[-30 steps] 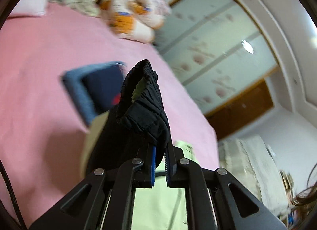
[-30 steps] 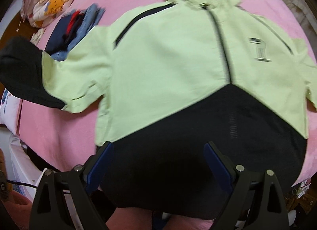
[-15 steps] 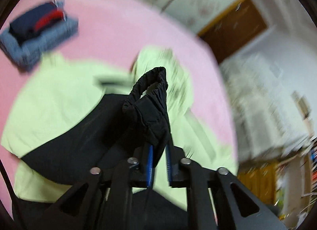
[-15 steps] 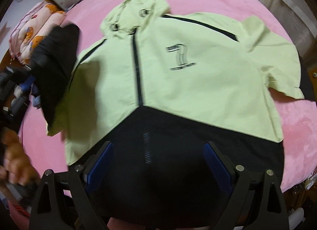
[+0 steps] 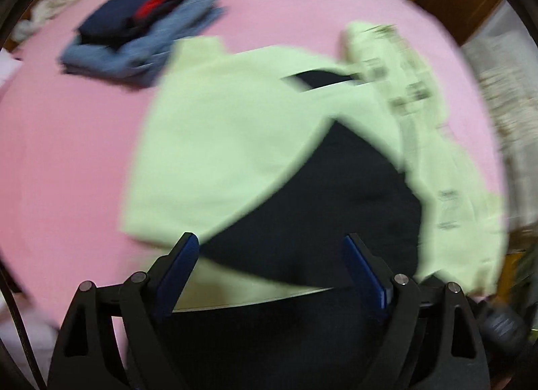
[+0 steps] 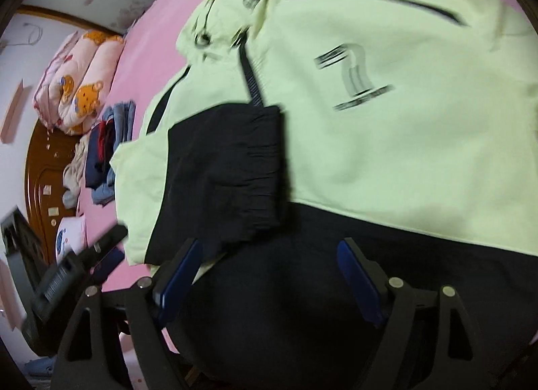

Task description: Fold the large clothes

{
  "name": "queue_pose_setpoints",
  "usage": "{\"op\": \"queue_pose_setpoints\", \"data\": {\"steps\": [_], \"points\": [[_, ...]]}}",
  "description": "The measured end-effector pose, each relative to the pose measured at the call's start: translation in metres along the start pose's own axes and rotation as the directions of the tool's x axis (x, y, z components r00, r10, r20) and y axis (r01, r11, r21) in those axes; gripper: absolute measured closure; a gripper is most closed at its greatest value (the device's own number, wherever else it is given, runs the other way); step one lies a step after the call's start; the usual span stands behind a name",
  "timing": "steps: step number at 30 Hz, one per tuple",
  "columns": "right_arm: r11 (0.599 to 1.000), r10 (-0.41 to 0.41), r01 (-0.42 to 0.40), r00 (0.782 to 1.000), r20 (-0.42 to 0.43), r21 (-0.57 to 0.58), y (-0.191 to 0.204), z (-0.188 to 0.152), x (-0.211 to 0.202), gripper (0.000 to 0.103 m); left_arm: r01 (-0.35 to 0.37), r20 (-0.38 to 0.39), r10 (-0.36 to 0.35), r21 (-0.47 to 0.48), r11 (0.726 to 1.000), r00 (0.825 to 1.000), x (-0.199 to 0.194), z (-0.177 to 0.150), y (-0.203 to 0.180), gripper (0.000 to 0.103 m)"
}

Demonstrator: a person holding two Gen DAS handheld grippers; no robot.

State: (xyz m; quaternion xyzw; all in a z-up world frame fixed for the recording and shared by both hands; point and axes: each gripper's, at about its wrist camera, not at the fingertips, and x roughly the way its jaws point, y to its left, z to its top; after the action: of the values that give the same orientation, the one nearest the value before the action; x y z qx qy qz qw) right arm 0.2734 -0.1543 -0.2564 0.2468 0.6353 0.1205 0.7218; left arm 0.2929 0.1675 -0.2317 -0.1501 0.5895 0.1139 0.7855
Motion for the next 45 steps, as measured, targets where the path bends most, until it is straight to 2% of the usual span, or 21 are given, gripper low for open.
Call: {"op": "queue_pose_setpoints", "data": {"steps": [3, 5, 7, 10, 12, 13, 14, 18, 23, 25, 27, 28, 29, 33, 36, 39, 41, 45], "points": [[0.999, -0.032, 0.032, 0.998, -0.046, 0.002, 0.011, 0.003, 0.024, 0.020, -0.125, -0.054, 0.124, -0.018, 0.992, 0.991, 0.009, -0.005, 0.041, 0.017], [0.997, -0.055, 0.058, 0.997, -0.058, 0.060, 0.013, 0.004, 0.039, 0.020, -0.141, -0.084, 0.138, -0.035, 0.989, 0.987, 0.020, -0.011, 0.063, 0.017], [0.991, -0.025, 0.032, 0.998, -0.055, 0.131, 0.013, 0.006, 0.049, 0.023, -0.154, -0.125, 0.147, -0.046, 0.987, 0.981, 0.036, -0.017, 0.081, 0.017], [0.982, -0.022, 0.031, 0.998, -0.051, 0.184, 0.017, 0.011, 0.058, 0.058, -0.184, -0.144, 0.177, -0.037, 0.982, 0.974, 0.055, -0.020, 0.094, 0.017], [0.977, -0.050, 0.057, 0.998, -0.043, 0.207, 0.021, 0.016, 0.060, 0.070, -0.147, -0.125, 0.138, -0.060, 0.987, 0.982, 0.063, -0.019, 0.099, 0.017], [0.977, -0.032, 0.035, 0.999, -0.018, 0.212, 0.023, 0.019, 0.057, 0.088, -0.129, -0.115, 0.121, -0.072, 0.989, 0.986, 0.065, -0.017, 0.100, 0.017], [0.979, -0.021, 0.020, 1.000, -0.001, 0.201, 0.026, 0.022, 0.055, 0.091, -0.109, -0.103, 0.100, -0.089, 0.990, 0.990, 0.067, -0.014, 0.101, 0.017], [0.996, 0.010, -0.020, 0.993, 0.116, 0.087, 0.039, 0.041, 0.031, 0.094, -0.049, -0.060, 0.041, -0.130, 0.990, 0.997, 0.069, -0.002, 0.106, 0.019], [0.997, 0.028, -0.047, 0.955, 0.296, 0.057, 0.038, 0.070, -0.022, 0.095, -0.108, -0.031, 0.105, -0.104, 0.989, 0.994, 0.072, 0.008, 0.104, 0.022], [0.996, 0.017, -0.047, 0.936, 0.351, 0.077, 0.027, 0.076, -0.042, 0.095, -0.102, -0.024, 0.100, -0.110, 0.989, 0.995, 0.070, 0.010, 0.103, 0.030], [0.994, -0.007, -0.035, 0.919, 0.394, 0.100, 0.015, 0.080, -0.058, 0.095, -0.082, -0.013, 0.081, -0.120, 0.989, 0.997, 0.068, 0.009, 0.104, 0.046], [0.994, -0.035, -0.011, 0.911, 0.412, 0.111, 0.006, 0.082, -0.065, 0.095, -0.067, -0.010, 0.067, -0.127, 0.990, 0.998, 0.067, 0.008, 0.104, 0.050], [0.993, -0.060, 0.012, 0.907, 0.418, 0.118, 0.002, 0.083, -0.068, 0.095, -0.050, -0.004, 0.050, -0.136, 0.989, 0.999, 0.066, 0.006, 0.104, 0.060], [0.982, -0.101, 0.036, 0.928, 0.359, 0.184, -0.033, 0.077, -0.063, 0.095, -0.015, 0.002, 0.016, -0.199, 0.980, 1.000, 0.063, 0.001, 0.108, 0.070], [0.972, -0.138, 0.068, 0.939, 0.316, 0.224, -0.054, 0.062, -0.051, 0.095, 0.006, -0.006, -0.007, -0.251, 0.968, 1.000, 0.065, -0.002, 0.120, 0.071], [0.963, -0.222, 0.168, 0.938, 0.266, 0.211, -0.063, 0.048, -0.033, 0.095, -0.010, -0.018, 0.006, -0.254, 0.967, 1.000, 0.067, -0.006, 0.102, 0.071], [0.953, -0.255, 0.203, 0.938, 0.234, 0.224, -0.070, 0.042, -0.025, 0.095, -0.029, -0.024, 0.024, -0.240, 0.970, 0.999, 0.068, -0.006, 0.096, 0.071], [0.942, -0.305, 0.257, 0.923, 0.235, 0.214, -0.075, 0.034, -0.013, 0.094, -0.065, -0.038, 0.058, -0.216, 0.974, 0.998, 0.067, -0.007, 0.090, 0.071]]}}
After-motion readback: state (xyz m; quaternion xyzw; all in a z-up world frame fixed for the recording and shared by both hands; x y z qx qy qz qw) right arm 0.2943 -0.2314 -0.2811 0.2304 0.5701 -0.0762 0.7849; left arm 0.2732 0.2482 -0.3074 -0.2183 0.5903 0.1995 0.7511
